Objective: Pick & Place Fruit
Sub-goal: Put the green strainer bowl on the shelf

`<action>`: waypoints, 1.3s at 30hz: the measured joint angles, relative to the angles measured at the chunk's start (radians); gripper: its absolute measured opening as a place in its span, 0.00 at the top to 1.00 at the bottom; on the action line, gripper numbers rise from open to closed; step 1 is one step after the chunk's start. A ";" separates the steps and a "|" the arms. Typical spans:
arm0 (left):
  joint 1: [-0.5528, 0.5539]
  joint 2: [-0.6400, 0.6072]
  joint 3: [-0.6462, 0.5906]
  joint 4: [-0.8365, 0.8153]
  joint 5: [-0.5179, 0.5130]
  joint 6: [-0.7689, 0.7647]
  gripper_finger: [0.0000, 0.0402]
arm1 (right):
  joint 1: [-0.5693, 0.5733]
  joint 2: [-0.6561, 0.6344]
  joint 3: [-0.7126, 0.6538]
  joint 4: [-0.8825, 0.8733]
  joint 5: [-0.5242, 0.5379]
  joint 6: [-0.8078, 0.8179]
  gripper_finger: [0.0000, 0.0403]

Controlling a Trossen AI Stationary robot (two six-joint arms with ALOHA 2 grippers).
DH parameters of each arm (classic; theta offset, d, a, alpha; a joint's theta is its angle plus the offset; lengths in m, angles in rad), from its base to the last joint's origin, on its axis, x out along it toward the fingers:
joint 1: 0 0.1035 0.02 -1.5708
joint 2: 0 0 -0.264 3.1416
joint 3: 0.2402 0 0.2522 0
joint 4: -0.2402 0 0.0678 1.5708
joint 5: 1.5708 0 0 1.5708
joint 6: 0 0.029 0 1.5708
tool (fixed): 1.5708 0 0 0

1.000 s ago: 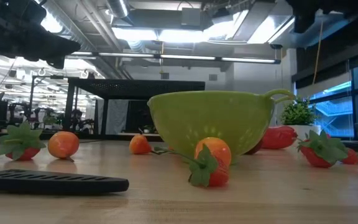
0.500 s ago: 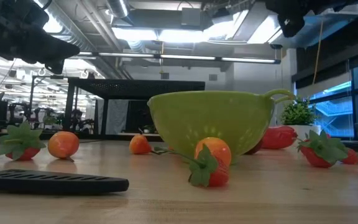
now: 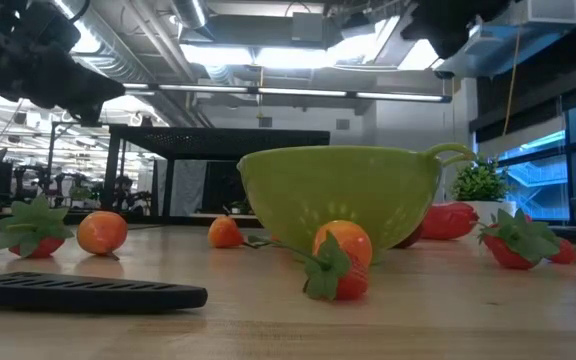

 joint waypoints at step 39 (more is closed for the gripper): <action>0.000 0.000 0.001 -0.004 -0.003 -0.006 0.97 | -0.074 0.515 0.186 -0.047 -0.015 0.092 0.39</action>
